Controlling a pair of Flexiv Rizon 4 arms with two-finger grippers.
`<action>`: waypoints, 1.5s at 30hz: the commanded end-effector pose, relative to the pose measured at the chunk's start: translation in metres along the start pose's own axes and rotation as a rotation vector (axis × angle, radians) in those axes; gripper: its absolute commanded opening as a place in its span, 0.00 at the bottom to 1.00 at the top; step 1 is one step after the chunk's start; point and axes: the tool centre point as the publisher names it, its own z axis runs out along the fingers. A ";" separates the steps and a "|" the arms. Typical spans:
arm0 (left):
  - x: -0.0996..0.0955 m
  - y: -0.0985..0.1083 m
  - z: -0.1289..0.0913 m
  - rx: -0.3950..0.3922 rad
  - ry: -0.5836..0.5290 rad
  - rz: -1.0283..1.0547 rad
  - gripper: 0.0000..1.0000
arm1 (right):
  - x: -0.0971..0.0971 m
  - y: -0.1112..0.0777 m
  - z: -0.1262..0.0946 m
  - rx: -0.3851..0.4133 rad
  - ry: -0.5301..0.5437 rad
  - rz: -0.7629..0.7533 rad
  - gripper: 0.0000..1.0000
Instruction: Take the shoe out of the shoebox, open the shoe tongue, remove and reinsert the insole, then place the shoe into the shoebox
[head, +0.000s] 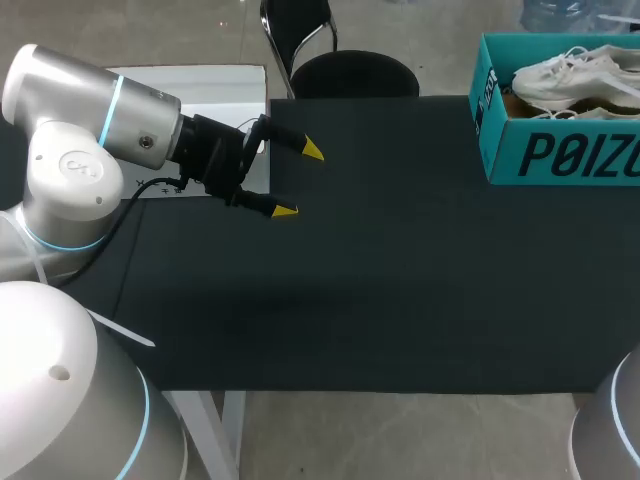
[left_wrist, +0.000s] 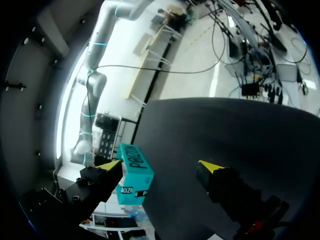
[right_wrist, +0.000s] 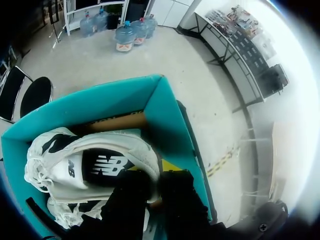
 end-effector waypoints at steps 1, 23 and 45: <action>-0.001 0.000 0.000 -0.001 0.004 0.001 1.00 | 0.002 0.026 0.018 0.089 -0.002 -0.007 0.00; -0.001 0.000 0.000 -0.001 0.004 0.001 1.00 | 0.012 0.027 0.061 0.138 0.006 -0.045 0.00; -0.001 0.000 0.000 -0.001 0.004 0.001 1.00 | 0.005 0.033 0.068 0.169 -0.009 -0.035 1.00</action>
